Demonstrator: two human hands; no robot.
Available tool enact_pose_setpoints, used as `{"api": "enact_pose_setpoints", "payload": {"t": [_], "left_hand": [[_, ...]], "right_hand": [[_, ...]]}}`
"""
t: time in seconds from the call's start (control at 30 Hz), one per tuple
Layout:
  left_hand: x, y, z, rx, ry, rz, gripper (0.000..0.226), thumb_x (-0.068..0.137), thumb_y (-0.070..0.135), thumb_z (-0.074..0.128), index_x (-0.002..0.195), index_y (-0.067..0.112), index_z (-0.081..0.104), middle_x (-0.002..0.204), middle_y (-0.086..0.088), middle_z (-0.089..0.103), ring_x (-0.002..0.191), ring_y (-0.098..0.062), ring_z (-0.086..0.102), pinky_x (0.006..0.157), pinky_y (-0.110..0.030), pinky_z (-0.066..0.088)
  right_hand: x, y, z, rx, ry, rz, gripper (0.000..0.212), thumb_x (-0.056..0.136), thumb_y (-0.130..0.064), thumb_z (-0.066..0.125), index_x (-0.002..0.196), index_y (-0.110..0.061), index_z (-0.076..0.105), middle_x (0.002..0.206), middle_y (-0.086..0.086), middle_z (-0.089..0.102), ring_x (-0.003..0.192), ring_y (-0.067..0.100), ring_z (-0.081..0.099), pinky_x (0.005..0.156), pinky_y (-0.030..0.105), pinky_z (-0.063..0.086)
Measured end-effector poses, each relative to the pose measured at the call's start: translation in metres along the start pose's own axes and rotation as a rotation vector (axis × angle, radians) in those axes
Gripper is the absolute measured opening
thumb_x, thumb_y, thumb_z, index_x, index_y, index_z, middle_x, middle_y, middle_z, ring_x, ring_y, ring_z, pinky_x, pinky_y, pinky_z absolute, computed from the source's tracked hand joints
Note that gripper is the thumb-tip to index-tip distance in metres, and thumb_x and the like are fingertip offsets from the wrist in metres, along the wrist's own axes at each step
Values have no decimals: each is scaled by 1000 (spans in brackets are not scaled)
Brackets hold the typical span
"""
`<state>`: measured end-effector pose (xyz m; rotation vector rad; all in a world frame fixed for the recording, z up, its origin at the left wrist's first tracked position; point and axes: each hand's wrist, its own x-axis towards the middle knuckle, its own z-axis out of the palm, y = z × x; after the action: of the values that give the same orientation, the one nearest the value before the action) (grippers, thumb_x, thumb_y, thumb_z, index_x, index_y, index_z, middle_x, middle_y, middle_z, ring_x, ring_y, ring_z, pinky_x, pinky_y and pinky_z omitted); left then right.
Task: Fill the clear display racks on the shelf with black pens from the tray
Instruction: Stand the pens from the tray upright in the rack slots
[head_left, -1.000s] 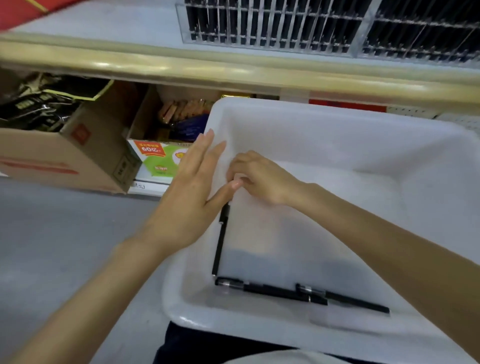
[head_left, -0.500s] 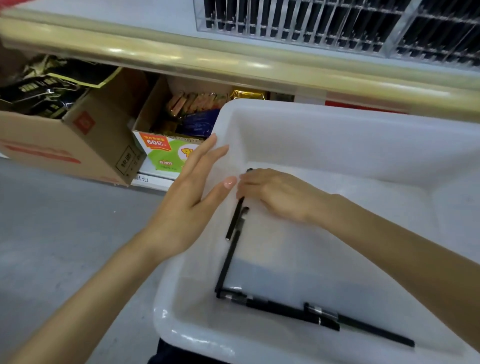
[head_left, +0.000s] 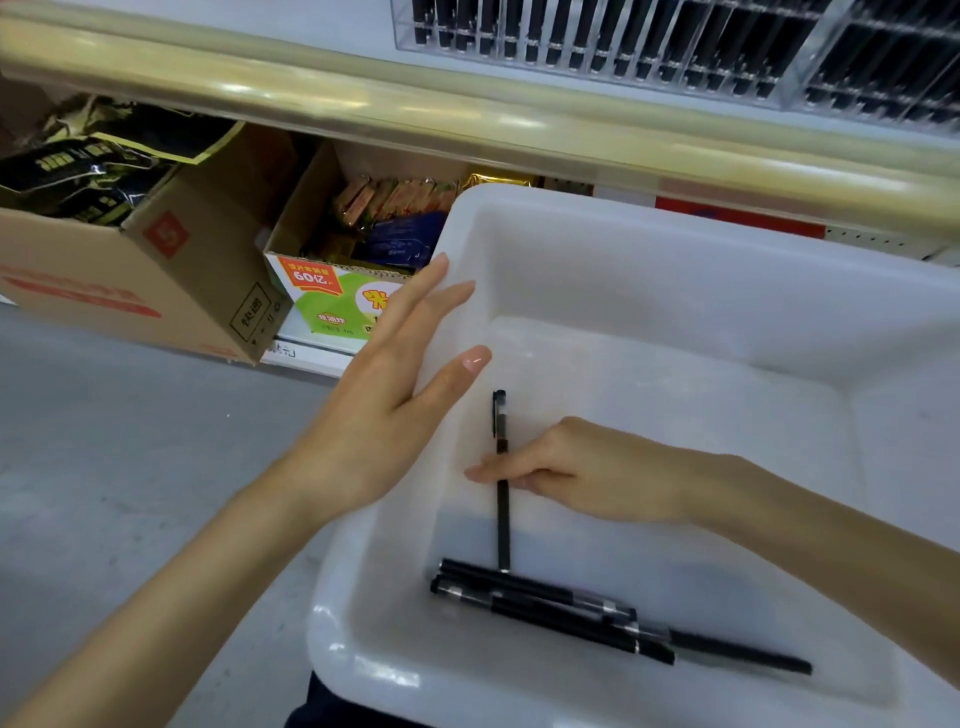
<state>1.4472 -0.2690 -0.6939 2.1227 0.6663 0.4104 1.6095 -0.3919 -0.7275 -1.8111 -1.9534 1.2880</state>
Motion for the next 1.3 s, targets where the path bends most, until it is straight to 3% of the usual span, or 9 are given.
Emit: {"api": "enact_pose_setpoints", "payload": {"t": [0.13, 0.3, 0.47, 0.57, 0.7, 0.9, 1.07, 1.17, 1.3], "left_hand": [[0, 5, 0, 11, 3, 4, 59, 89, 50, 41, 144, 29, 37, 155, 22, 16, 125, 31, 8, 94, 9, 10], [-2, 6, 0, 20, 7, 8, 59, 88, 48, 42, 144, 28, 38, 156, 20, 16, 123, 33, 7, 94, 9, 9], [-2, 7, -1, 19, 7, 8, 60, 87, 50, 41, 144, 29, 37, 156, 21, 15, 122, 34, 6, 93, 10, 9], [-2, 7, -1, 25, 6, 9, 61, 86, 50, 40, 144, 29, 37, 156, 20, 15, 119, 36, 5, 91, 11, 8], [-3, 7, -1, 34, 7, 11, 62, 86, 52, 40, 144, 30, 37, 156, 22, 14, 120, 35, 4, 91, 11, 8], [-4, 5, -1, 16, 21, 13, 59, 90, 52, 43, 144, 31, 38, 155, 25, 14, 124, 33, 6, 91, 12, 9], [-2, 2, 1, 27, 41, 19, 60, 85, 53, 43, 142, 34, 40, 153, 29, 15, 133, 23, 10, 92, 11, 11], [-3, 1, 1, 30, 47, 28, 60, 86, 56, 43, 142, 34, 41, 153, 30, 15, 135, 20, 11, 94, 10, 12], [-2, 1, 1, 25, 47, 37, 66, 81, 64, 38, 140, 35, 41, 153, 28, 17, 137, 16, 13, 95, 9, 13]], "right_hand": [[-7, -1, -15, 191, 110, 0, 35, 95, -1, 53, 125, -15, 63, 128, -6, 62, 120, 2, 54, 105, 15, 38], [-4, 13, -12, -60, 187, -2, 34, 97, -22, 54, 130, -28, 58, 146, -5, 43, 136, 7, 30, 103, 3, 20], [0, 24, -5, -139, 381, 14, 37, 100, -12, 46, 132, -26, 57, 151, -1, 36, 138, 15, 27, 110, 15, 16], [1, 35, -8, -280, 340, 1, 42, 97, -2, 47, 134, -21, 56, 147, 2, 43, 136, 19, 34, 109, 16, 20], [-1, 40, -14, -282, 325, -2, 31, 92, -16, 62, 123, -17, 65, 136, 1, 53, 125, 19, 42, 105, 21, 31], [-10, 49, -18, -174, 408, 13, 17, 84, -23, 72, 99, -16, 74, 124, -1, 59, 114, 11, 44, 98, 16, 33], [-20, 57, -13, -83, 454, 33, 10, 79, -26, 77, 82, -19, 72, 117, -6, 57, 109, 6, 41, 95, 21, 35], [-30, 60, -6, -88, 460, 52, 15, 77, -33, 78, 77, -21, 68, 99, -9, 53, 97, 4, 41, 87, 24, 38], [-51, 47, 14, -29, 300, 40, 13, 84, -31, 72, 80, -20, 66, 92, -15, 47, 95, 2, 43, 85, 19, 39]]}}
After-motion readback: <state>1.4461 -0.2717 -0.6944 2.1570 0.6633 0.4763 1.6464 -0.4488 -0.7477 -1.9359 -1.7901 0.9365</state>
